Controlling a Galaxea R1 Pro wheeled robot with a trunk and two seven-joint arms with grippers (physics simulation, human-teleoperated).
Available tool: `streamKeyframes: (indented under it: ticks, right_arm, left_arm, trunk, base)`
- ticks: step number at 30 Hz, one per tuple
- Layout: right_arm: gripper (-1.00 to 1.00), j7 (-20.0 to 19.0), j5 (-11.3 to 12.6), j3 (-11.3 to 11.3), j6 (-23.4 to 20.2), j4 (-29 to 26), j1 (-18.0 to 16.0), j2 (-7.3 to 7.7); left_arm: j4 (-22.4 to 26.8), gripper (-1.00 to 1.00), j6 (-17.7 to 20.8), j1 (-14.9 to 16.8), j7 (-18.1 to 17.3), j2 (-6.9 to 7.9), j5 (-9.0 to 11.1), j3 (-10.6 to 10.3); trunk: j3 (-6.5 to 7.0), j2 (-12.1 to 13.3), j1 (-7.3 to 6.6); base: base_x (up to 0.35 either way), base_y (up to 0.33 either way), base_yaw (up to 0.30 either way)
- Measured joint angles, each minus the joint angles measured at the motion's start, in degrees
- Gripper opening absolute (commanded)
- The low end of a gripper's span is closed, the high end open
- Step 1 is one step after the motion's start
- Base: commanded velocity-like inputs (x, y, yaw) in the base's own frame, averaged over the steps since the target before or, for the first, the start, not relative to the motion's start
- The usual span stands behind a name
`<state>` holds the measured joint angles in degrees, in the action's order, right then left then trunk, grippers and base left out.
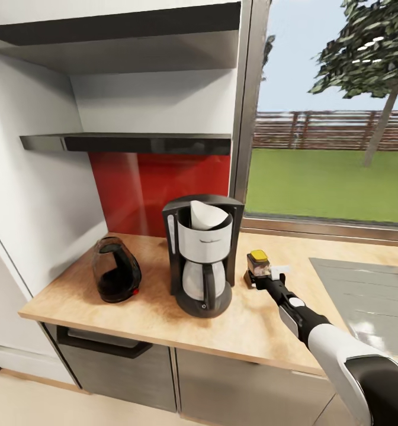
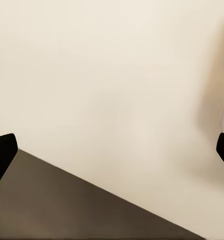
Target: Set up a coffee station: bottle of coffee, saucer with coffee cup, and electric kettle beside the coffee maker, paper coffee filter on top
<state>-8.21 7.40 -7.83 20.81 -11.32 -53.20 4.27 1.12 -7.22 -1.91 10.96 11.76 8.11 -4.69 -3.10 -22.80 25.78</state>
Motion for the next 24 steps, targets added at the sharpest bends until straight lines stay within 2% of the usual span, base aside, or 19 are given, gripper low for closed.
streamKeyframes:
  ticks: [10,15,24]
  right_arm:
    - [1.0,0.0,0.0,0.0,0.0,0.0,0.0,0.0]
    - [1.0,-0.1,0.0,0.0,0.0,0.0,0.0,0.0]
    - [1.0,-0.1,0.1,0.0,0.0,-0.1,0.0,-0.02]
  left_arm:
    - [0.0,1.0,0.0,0.0,0.1,-1.03,-0.2,0.0]
    - [0.0,1.0,0.0,0.0,0.1,-1.07,-0.1,0.1]
    - [0.5,1.0,-0.3,0.3,0.0,-1.11,0.0,-0.2]
  trunk:
    - [0.0,0.0,0.0]
    - [0.0,0.0,0.0]
    - [0.0,0.0,-0.01]
  base:
    - [-0.335,0.0,0.0]
    - [-0.338,0.004,0.0]
    - [-0.327,0.131,0.0]
